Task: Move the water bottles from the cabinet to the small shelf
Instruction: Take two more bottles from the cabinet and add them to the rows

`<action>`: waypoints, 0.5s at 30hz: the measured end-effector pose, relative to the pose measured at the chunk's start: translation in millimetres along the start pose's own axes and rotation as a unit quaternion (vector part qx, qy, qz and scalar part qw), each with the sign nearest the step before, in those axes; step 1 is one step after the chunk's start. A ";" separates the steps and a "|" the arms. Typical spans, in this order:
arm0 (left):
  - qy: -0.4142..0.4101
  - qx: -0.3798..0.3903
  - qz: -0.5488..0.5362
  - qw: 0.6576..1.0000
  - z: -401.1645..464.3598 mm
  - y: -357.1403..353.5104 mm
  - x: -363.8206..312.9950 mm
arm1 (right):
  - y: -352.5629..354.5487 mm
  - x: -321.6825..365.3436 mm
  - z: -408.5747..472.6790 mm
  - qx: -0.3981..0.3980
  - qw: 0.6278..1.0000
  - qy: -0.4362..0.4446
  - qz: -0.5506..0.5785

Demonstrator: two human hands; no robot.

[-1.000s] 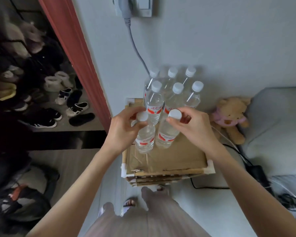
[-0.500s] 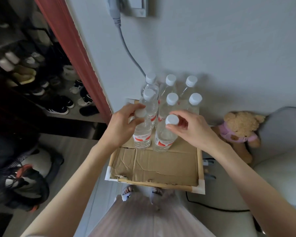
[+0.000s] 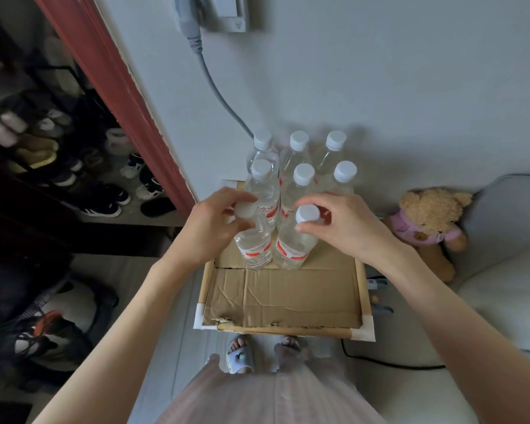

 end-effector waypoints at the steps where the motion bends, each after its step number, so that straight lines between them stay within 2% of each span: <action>1: 0.000 -0.014 0.007 1.000 0.2 0.3 0.6 | 2.1 0.7 -0.1 -0.025 1.000 -0.001 -0.012; 3: 0.006 -0.033 0.020 0.999 1.4 0.5 2.3 | 4.7 0.7 -1.0 -0.059 0.998 -0.006 -0.028; 5: 0.002 -0.024 0.028 0.999 2.3 -1.4 1.7 | 4.9 -1.8 -1.4 -0.053 0.998 -0.015 -0.028; 10: -0.041 0.103 0.032 0.993 -1.4 -7.1 -1.6 | -1.4 -5.8 -3.4 0.062 0.998 0.003 0.022; 15: -0.021 0.060 0.018 0.998 2.0 -2.3 1.1 | 5.8 -7.9 1.5 0.007 1.000 -0.011 0.013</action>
Point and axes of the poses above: each hand's wrist, its own z-axis towards the middle knuckle, its own y-axis out of the back of the hand, x = y × z, the point moved 7 cm from there along z, towards the middle knuckle, and after that the axes turned 3 degrees about z, right-handed, at the moved point
